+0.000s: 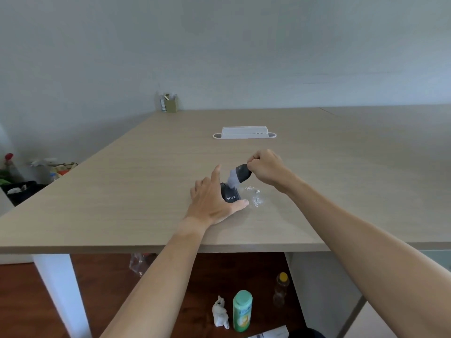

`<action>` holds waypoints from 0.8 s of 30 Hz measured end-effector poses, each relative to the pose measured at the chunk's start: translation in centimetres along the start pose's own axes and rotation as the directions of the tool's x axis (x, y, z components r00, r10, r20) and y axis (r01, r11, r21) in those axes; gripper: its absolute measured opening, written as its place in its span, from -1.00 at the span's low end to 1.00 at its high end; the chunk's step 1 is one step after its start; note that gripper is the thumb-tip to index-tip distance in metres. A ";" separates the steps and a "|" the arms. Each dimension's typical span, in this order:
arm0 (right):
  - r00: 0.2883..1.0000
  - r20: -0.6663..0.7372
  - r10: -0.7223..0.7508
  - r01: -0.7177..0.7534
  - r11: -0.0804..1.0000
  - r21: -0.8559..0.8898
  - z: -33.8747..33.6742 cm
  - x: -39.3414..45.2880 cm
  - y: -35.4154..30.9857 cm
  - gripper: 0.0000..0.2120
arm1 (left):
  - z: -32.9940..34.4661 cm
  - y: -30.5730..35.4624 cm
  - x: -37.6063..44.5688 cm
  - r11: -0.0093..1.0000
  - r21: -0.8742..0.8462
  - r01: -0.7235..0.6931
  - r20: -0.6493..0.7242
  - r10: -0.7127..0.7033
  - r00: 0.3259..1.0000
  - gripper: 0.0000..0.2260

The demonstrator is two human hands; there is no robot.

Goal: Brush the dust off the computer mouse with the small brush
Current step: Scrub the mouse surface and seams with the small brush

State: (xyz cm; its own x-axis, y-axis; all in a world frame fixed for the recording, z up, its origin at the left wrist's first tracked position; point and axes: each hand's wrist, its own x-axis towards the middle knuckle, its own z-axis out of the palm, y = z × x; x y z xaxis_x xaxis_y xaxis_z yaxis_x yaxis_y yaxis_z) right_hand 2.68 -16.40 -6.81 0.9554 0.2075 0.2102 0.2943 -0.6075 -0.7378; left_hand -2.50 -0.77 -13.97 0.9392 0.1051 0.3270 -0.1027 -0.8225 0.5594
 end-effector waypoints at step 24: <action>0.996 -0.087 0.030 -0.031 1.000 -0.005 0.7 -0.5 -0.8 -0.74 | 0.1 -0.5 0.3 0.993 -0.106 -0.061 0.011 0.062 0.998 -0.05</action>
State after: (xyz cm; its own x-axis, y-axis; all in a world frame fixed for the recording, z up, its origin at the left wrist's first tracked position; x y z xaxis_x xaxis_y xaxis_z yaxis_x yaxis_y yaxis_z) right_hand 1.91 -15.51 -6.76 0.9624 0.1215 0.2428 0.2648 -0.6175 -0.7407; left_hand -2.15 -0.39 -14.23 0.9346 0.0472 0.3525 -0.1937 -0.7635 0.6161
